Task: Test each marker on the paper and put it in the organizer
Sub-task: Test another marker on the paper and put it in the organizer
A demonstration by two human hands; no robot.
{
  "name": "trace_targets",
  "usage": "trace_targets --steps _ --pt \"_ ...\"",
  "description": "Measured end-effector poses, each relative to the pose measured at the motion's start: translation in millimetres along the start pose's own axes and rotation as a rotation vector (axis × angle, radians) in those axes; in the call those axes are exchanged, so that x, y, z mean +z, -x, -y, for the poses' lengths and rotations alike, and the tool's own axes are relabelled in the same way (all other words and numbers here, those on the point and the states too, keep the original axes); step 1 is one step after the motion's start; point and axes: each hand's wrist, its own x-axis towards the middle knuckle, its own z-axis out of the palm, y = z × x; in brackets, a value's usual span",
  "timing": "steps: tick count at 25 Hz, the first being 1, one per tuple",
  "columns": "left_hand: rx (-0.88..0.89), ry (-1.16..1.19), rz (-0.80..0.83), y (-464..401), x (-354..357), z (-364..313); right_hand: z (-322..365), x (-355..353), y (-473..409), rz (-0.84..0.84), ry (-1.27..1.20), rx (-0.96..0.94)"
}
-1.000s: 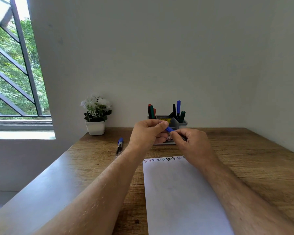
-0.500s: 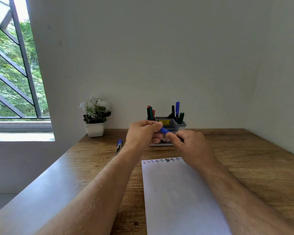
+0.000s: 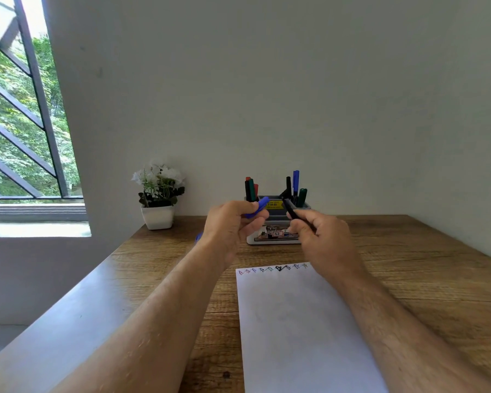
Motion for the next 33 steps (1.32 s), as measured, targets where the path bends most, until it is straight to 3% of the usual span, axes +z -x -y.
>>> trace_targets --steps 3,7,9,12,13,17,21,26,31,33 --pt "-0.025 0.004 0.090 3 2 1 -1 -1 -2 -0.091 -0.146 0.023" --pt "0.132 -0.195 0.208 8 6 3 5 -5 0 -0.162 -0.265 0.055" --pt "0.251 -0.579 0.277 11 10 5 7 -9 0 -0.213 -0.323 0.074" --pt "0.453 -1.383 0.393 9 8 22 1 -11 -2 -0.266 -0.449 0.205" --pt "0.449 -1.492 0.425 9 9 28 -2 -12 -3 -0.278 -0.492 0.268" --pt "0.283 -1.512 0.476 7 10 40 -6 -19 2 -0.321 -0.579 0.456" --pt "0.123 -1.477 0.469 6 7 46 -2 -28 6 -0.264 -0.439 0.544" --pt "0.118 -1.450 0.466 7 9 45 -10 -30 19 0.026 -0.315 0.598" --pt "0.136 -1.398 0.505 5 4 47 -7 -24 19 0.138 -0.301 0.642" --pt "0.151 -1.400 0.519 4 4 47 -6 -24 19 0.149 -0.152 0.595"
